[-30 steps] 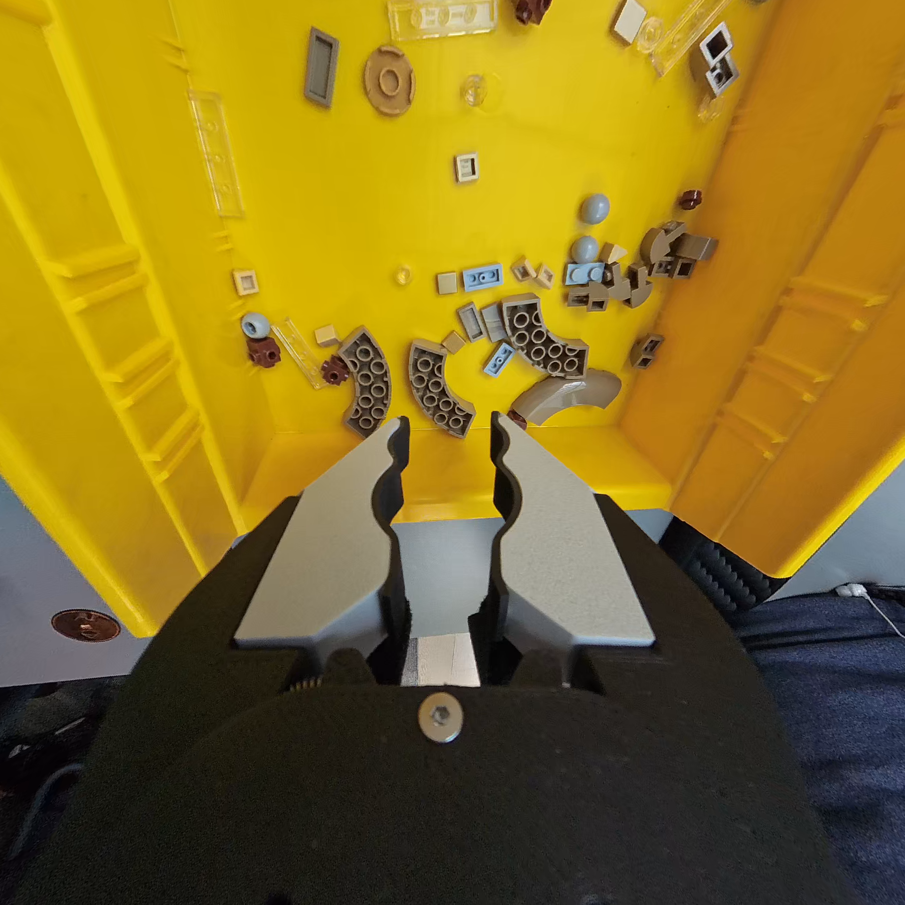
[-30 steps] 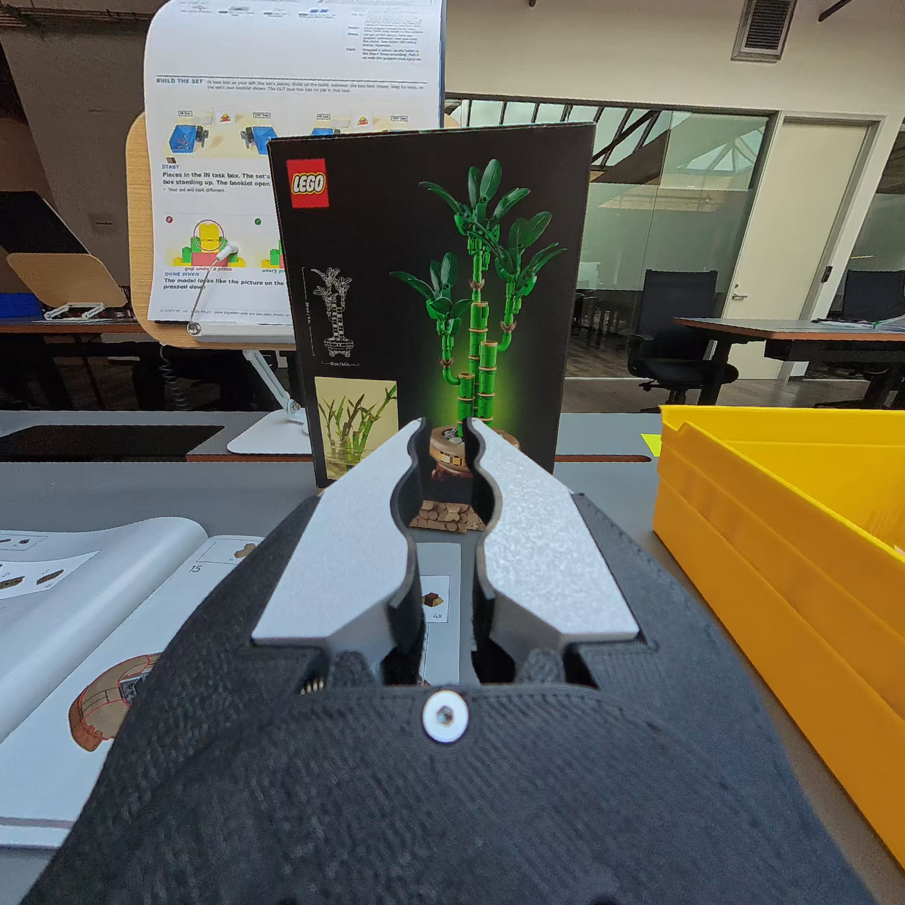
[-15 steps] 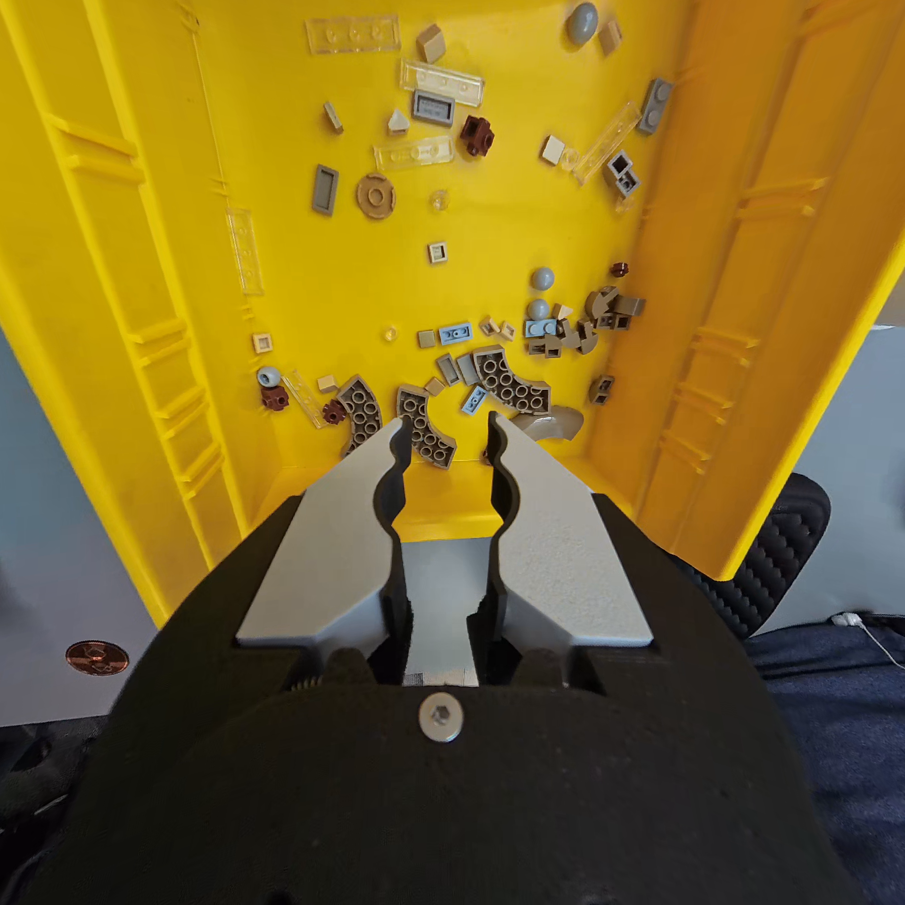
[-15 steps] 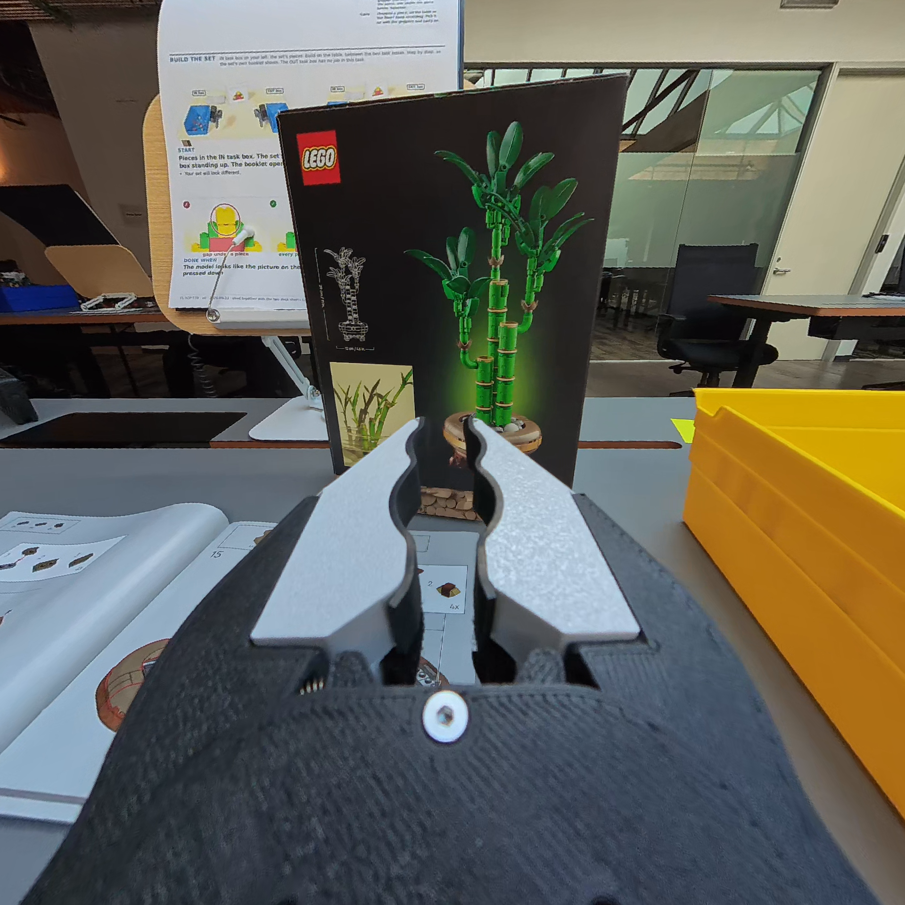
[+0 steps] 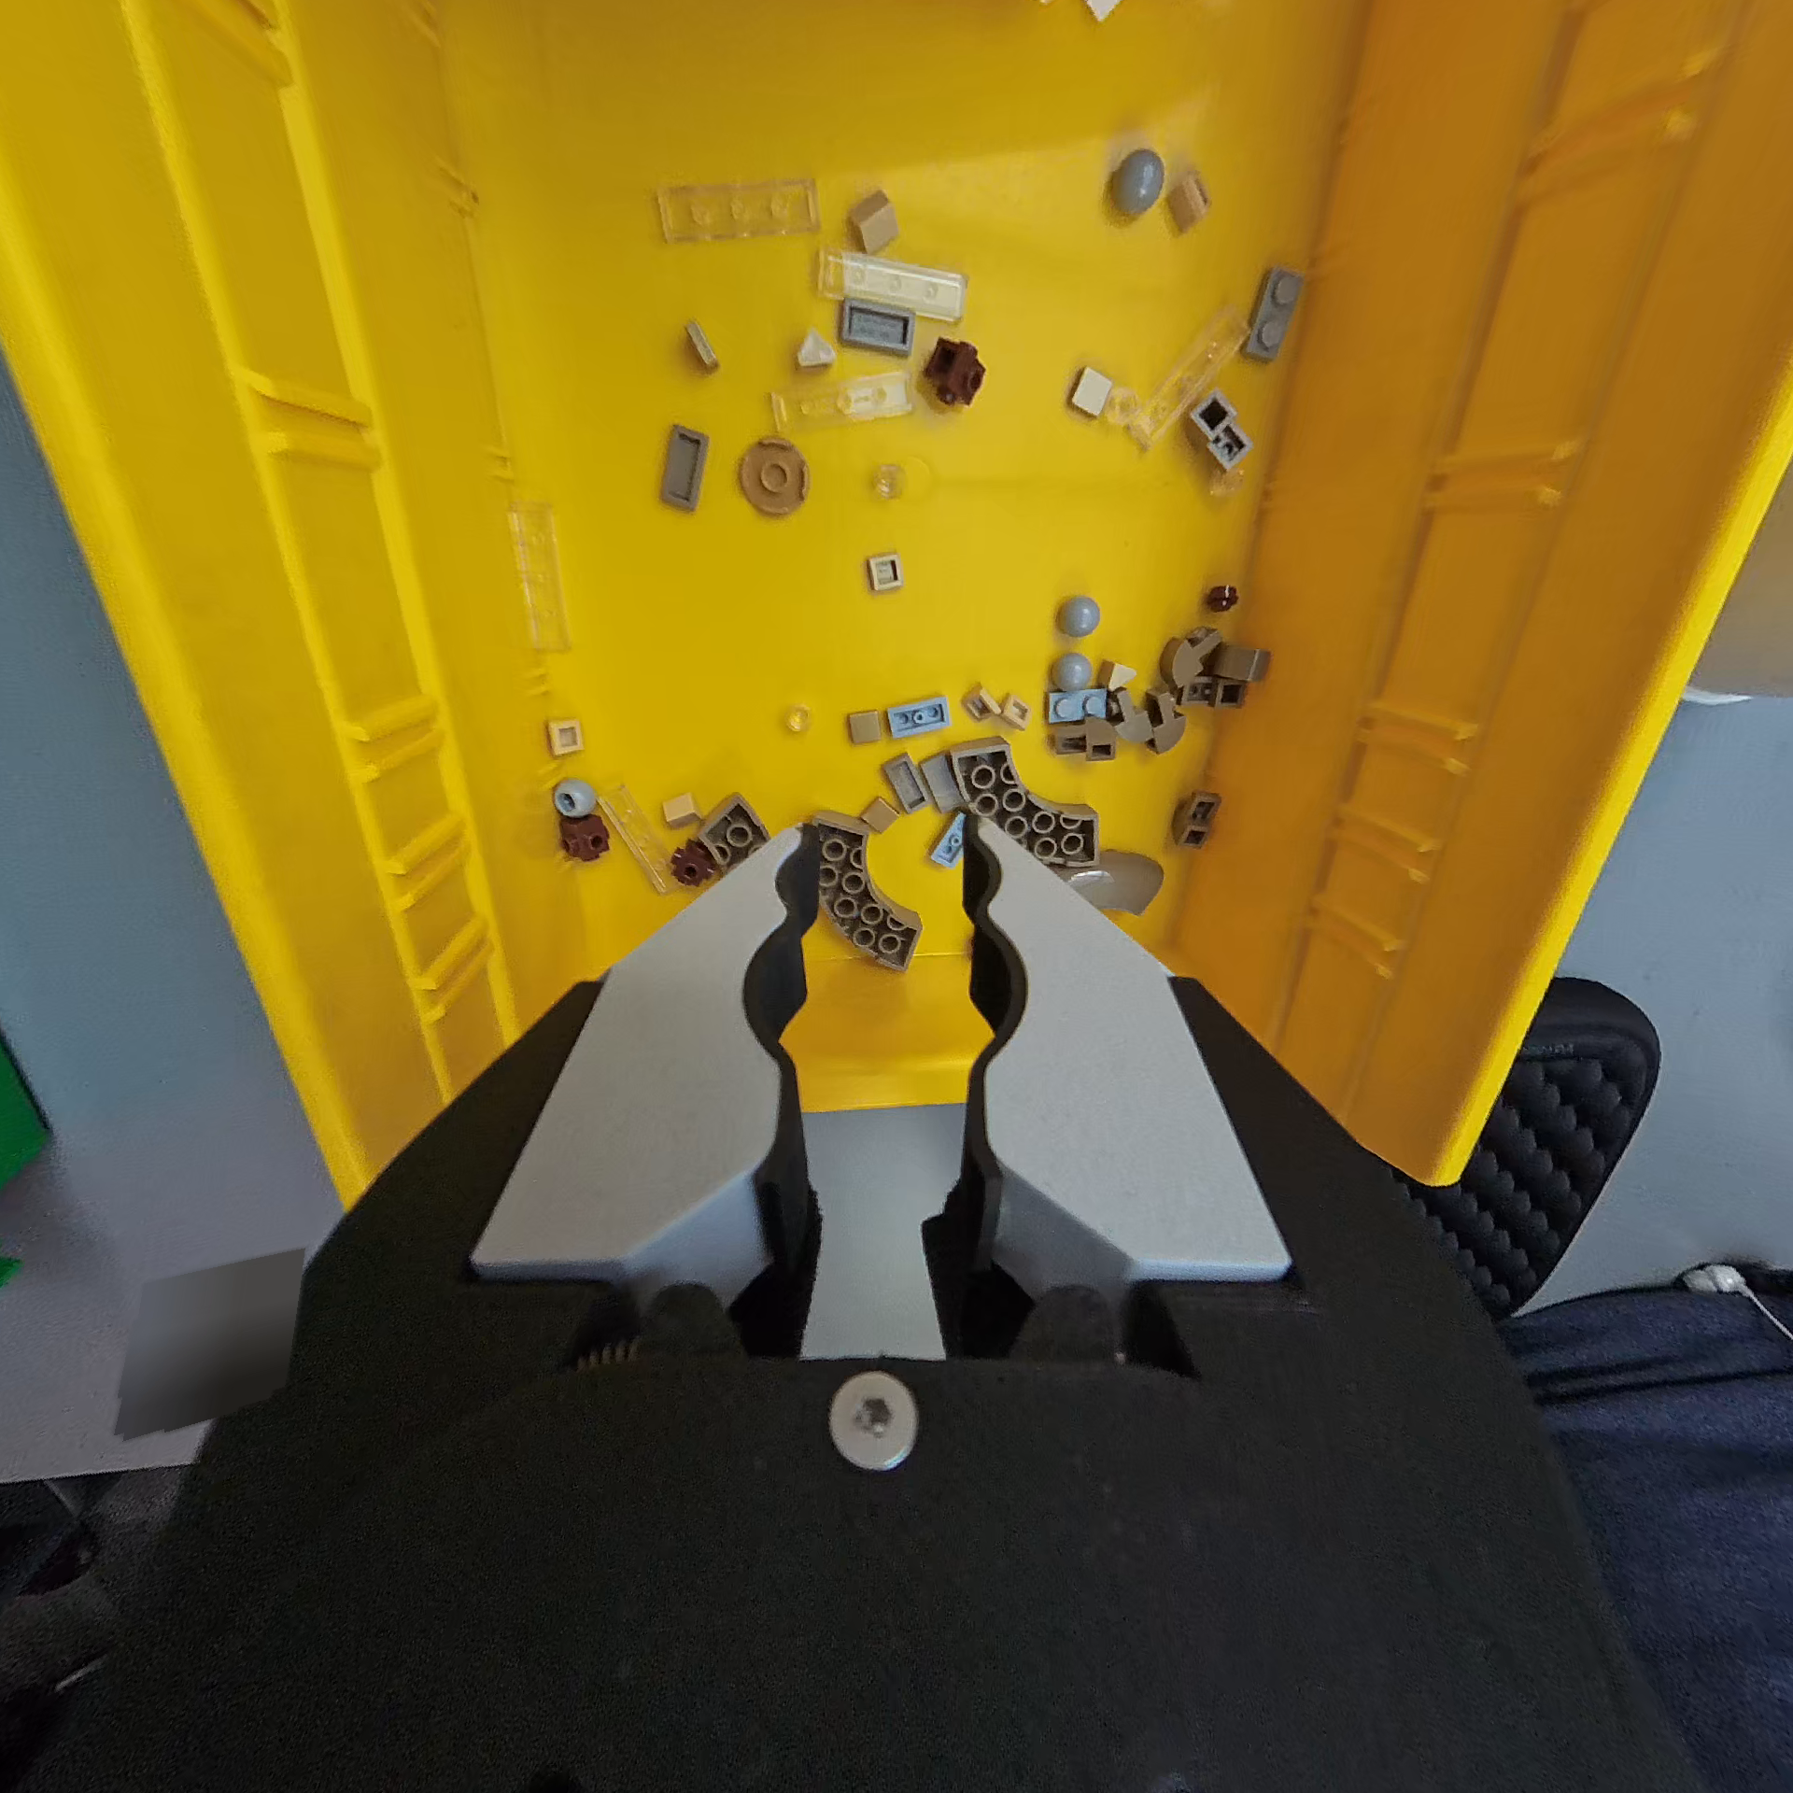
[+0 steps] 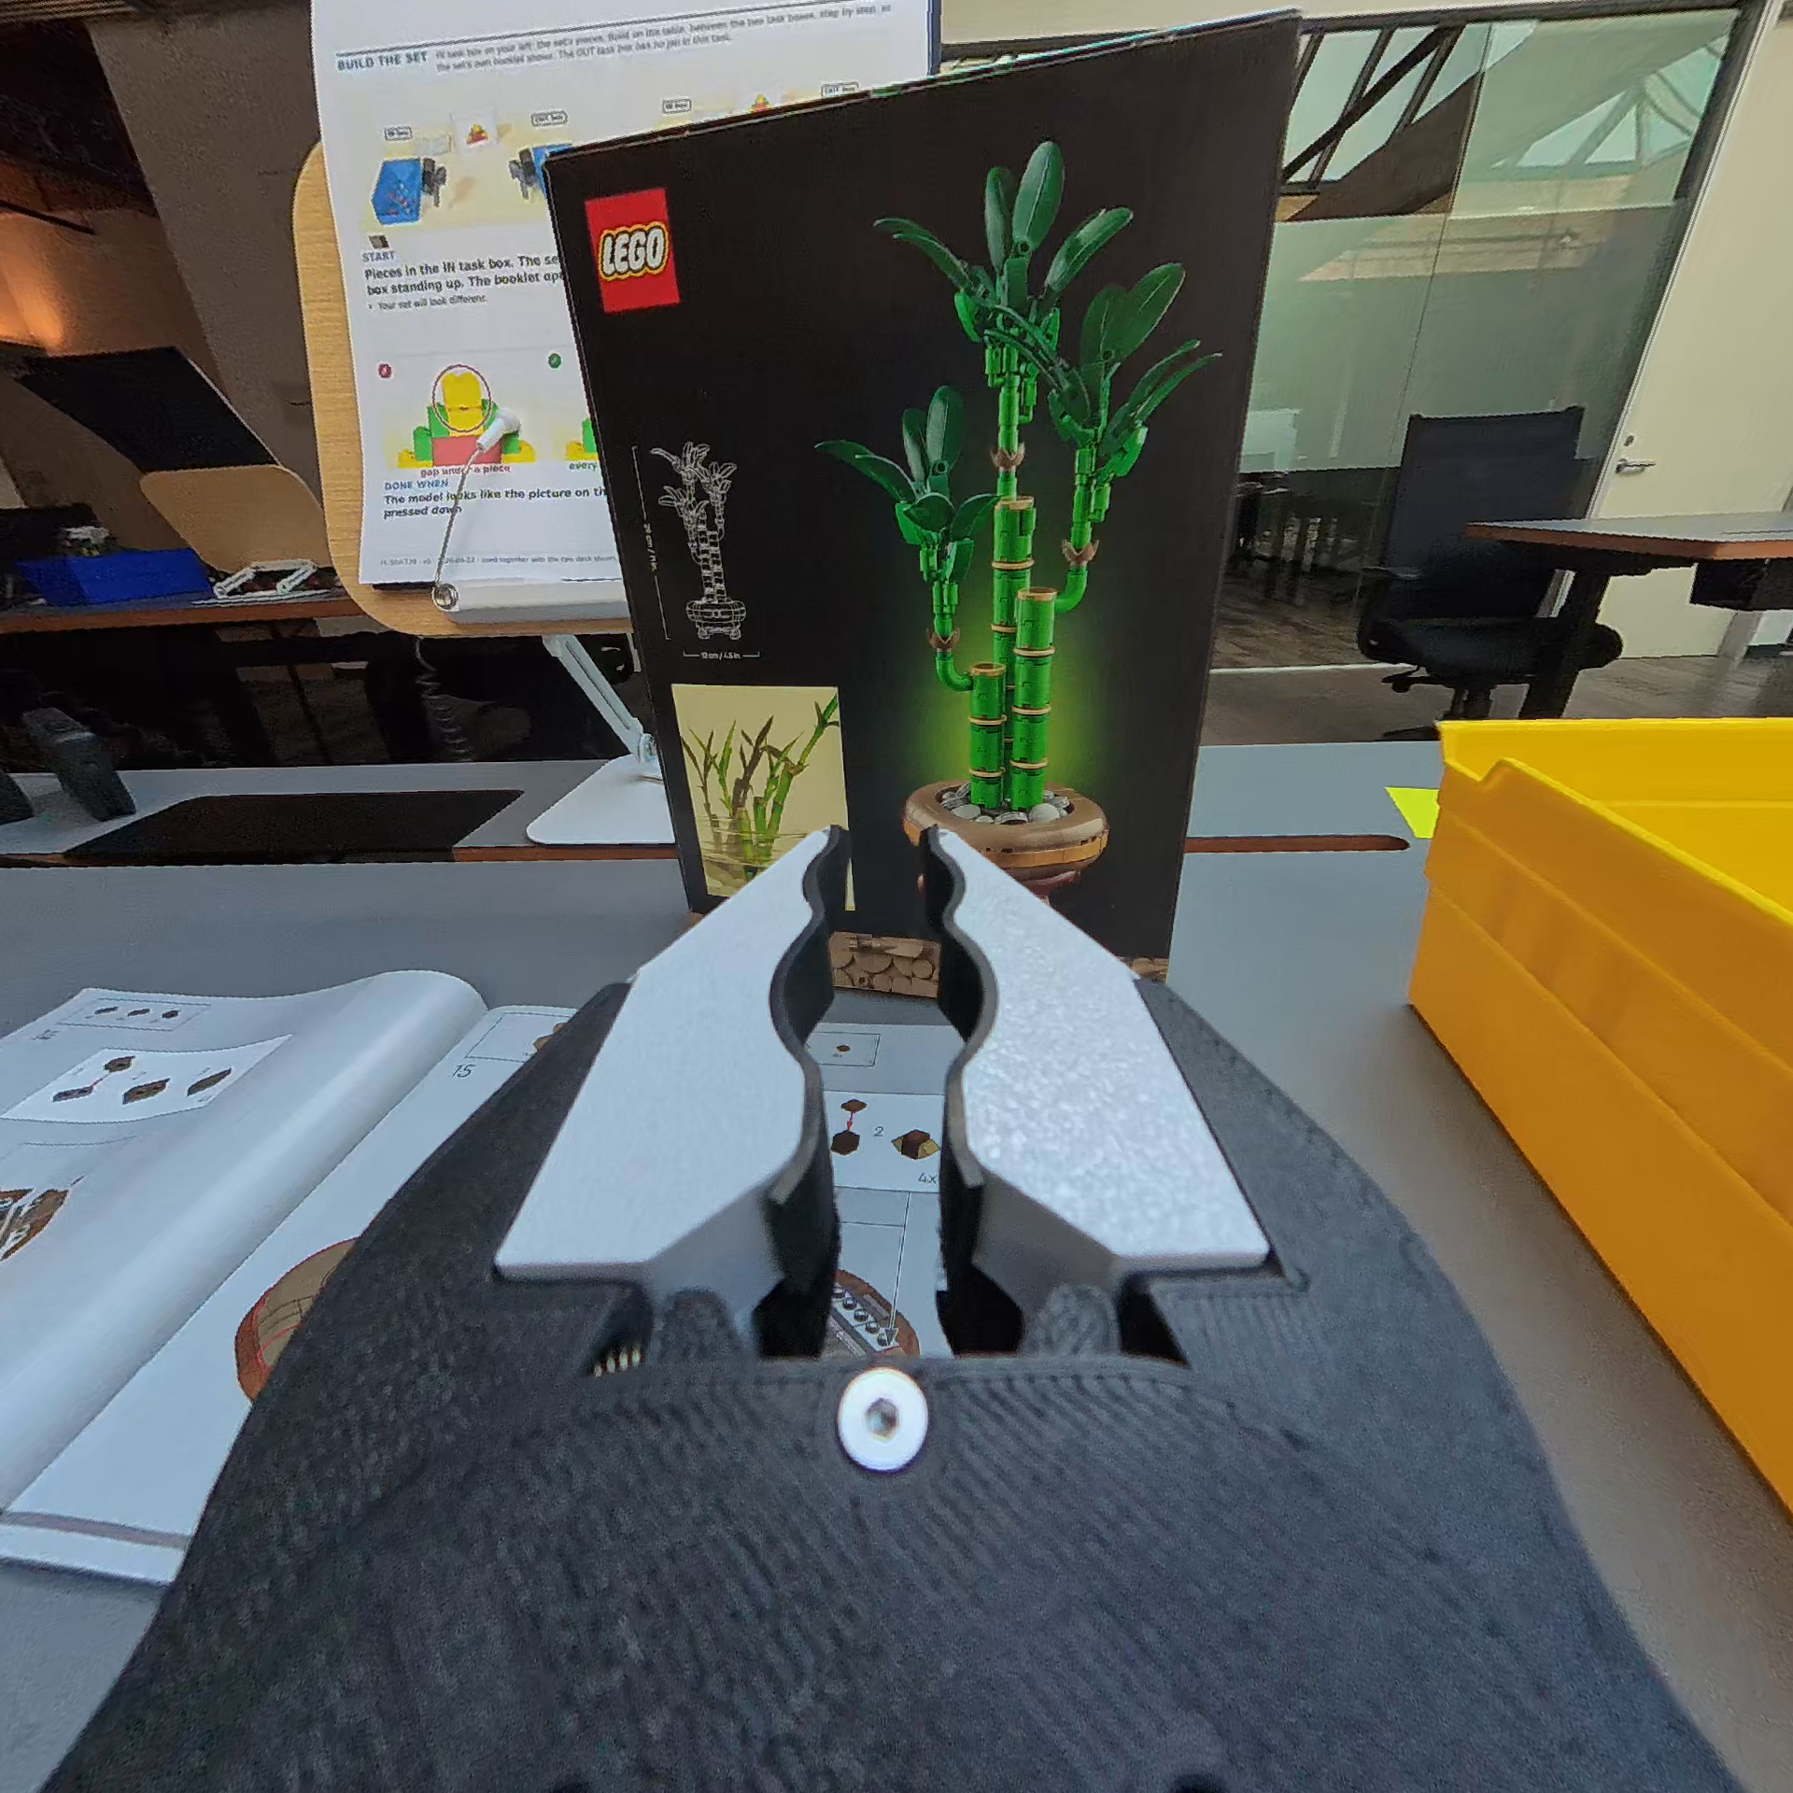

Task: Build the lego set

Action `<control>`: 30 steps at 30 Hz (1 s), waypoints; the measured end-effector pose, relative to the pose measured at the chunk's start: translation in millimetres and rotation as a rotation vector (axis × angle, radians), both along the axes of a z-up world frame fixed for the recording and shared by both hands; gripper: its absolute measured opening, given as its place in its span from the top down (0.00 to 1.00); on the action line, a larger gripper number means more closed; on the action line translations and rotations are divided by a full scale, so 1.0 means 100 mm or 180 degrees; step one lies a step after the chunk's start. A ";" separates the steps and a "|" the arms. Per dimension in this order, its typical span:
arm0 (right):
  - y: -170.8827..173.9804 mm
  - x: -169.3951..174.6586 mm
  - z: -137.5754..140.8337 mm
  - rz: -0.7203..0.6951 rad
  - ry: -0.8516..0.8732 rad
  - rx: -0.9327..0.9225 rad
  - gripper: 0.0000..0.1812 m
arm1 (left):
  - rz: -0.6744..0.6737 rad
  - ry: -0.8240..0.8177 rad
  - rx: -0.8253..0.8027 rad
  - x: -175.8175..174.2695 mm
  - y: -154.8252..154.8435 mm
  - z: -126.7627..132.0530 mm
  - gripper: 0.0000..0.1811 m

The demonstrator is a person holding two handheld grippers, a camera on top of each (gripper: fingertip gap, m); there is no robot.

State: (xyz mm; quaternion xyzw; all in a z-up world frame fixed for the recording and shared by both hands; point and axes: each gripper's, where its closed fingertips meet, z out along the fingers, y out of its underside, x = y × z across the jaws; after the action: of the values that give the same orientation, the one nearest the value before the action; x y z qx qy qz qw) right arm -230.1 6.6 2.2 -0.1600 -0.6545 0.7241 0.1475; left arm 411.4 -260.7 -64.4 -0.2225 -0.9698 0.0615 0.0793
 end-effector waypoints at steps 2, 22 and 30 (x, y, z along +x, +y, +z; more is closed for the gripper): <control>-0.02 0.00 -0.02 0.0032 -0.0047 0.0013 0.93 | 0.0072 0.0015 -0.0123 0.02 -0.12 0.01 0.84; -0.16 0.11 -0.15 0.0046 0.0223 0.0443 0.93 | -0.0310 0.0344 0.0102 -0.24 -0.23 -0.26 0.91; -0.15 0.08 -0.17 0.0069 0.0088 0.0401 0.93 | -0.1121 0.0167 0.0350 -0.37 0.04 -0.39 0.90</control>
State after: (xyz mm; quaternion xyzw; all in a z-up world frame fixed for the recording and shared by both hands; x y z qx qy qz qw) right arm -222.0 -8.9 -14.4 -0.1332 -0.6983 0.6852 0.1583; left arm 374.7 -257.1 -103.4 -0.3824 -0.9154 -0.0007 0.1261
